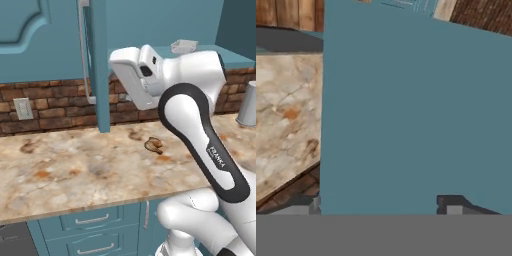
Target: Retrieve the tupperware from the cabinet, then place the raw meat into the tupperware to avoid contamination.
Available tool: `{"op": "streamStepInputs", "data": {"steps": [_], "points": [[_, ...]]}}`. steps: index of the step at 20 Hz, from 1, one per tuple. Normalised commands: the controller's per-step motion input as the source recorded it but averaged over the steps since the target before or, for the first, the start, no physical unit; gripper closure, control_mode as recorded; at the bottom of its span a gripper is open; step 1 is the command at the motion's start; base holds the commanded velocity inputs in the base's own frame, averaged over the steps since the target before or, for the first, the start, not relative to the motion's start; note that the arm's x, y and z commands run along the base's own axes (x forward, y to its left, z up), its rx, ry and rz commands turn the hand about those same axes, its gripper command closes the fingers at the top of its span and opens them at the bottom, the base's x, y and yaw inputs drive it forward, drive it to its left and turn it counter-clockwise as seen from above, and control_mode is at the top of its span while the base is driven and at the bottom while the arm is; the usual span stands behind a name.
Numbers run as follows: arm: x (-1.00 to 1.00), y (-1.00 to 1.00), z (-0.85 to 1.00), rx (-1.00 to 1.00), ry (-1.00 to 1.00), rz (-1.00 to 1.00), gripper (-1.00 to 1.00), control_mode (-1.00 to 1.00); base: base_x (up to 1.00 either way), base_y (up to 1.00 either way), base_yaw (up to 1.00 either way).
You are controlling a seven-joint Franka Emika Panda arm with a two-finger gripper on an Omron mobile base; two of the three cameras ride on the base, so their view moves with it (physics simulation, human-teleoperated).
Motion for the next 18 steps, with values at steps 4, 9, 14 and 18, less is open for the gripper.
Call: {"op": "streamStepInputs", "data": {"steps": [4, 9, 14, 18], "points": [[-0.05, -0.3, 0.01, 0.0, 0.01, -0.14, -1.0, -1.0, 0.0, 0.0, 0.0], [-0.09, -0.5, 0.06, 0.04, 0.06, -0.21, -1.0, -1.0, 0.0, 0.0, 0.0], [-0.04, -0.6, 0.12, 0.07, 0.1, -0.26, -1.0, -1.0, 0.0, 0.0, 0.0], [0.0, -0.5, 0.17, 0.12, 0.14, -0.32, -1.0, -1.0, 0.0, 0.0, 0.0]]}}
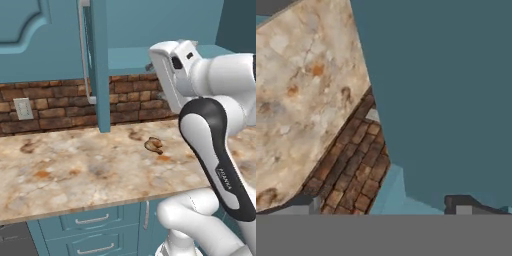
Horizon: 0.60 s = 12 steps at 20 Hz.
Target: Retrieve the tupperware from the cabinet, then place the raw meat into the tupperware to avoid contamination.
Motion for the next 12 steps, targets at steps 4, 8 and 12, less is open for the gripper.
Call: {"op": "streamStepInputs", "data": {"steps": [4, 8, 12], "points": [[0.0, -0.46, 0.15, 0.14, 0.15, -0.34, -1.0, -1.0, 0.0, 0.0, 0.0], [0.0, -0.53, 0.06, 0.15, 0.17, -0.34, -1.0, -1.0, 0.0, 0.0, 0.0], [0.0, -0.55, 0.01, 0.17, 0.19, -0.34, -1.0, -1.0, 0.0, 0.0, 0.0]]}}
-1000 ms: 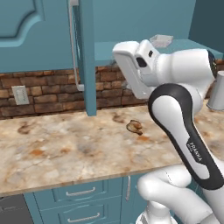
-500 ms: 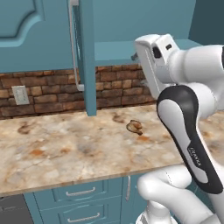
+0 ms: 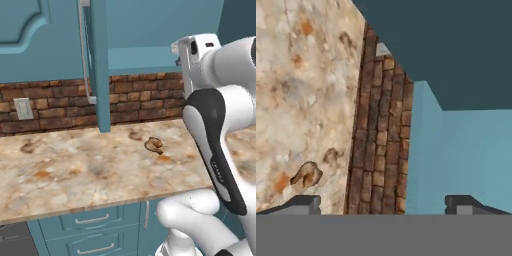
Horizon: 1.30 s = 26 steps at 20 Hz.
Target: Retrieve the tupperware from the cabinet, then place the raw meat into the tupperware to avoid contamination.
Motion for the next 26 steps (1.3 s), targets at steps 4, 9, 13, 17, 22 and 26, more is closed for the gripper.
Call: {"op": "streamStepInputs", "data": {"steps": [4, 9, 13, 17, 22, 26], "points": [[0.0, -0.52, 0.0, 0.18, 0.17, -0.36, -1.0, -1.0, 0.0, 0.0, 0.0], [0.06, -0.44, 0.0, 0.17, 0.15, -0.32, -1.0, -1.0, 0.0, 0.0, 0.0], [0.29, -0.24, 0.0, 0.11, 0.1, -0.17, -1.0, -1.0, 0.0, 0.0, 0.0], [0.22, -0.18, 0.0, 0.1, 0.05, -0.11, -1.0, -1.0, 0.0, 0.0, 0.0], [0.1, -0.2, 0.0, 0.11, 0.04, -0.15, -1.0, -1.0, 0.0, 0.0, 0.0], [0.14, -0.1, 0.0, 0.09, 0.01, -0.1, -1.0, -1.0, 0.0, 0.0, 0.0]]}}
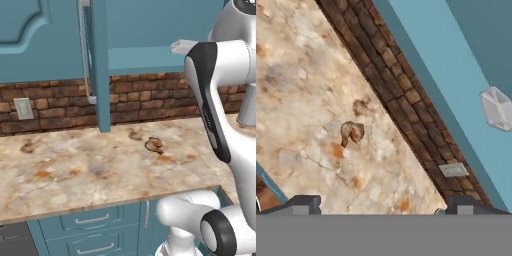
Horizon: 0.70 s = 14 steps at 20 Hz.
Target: Retrieve the tupperware from the cabinet, then place the raw meat into the tupperware to avoid contamination.
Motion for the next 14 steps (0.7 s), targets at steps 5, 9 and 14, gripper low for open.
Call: {"op": "streamStepInputs", "data": {"steps": [5, 9, 14], "points": [[0.0, -0.02, 0.0, 0.0, -0.03, -0.08, -1.0, -1.0, 0.0, 0.0, 0.0], [0.0, -0.11, 0.0, 0.01, -0.04, -0.1, -1.0, -1.0, 0.0, 0.0, 0.0], [0.01, -0.11, 0.0, 0.03, -0.03, -0.08, -1.0, -1.0, 0.0, 0.0, 0.0]]}}
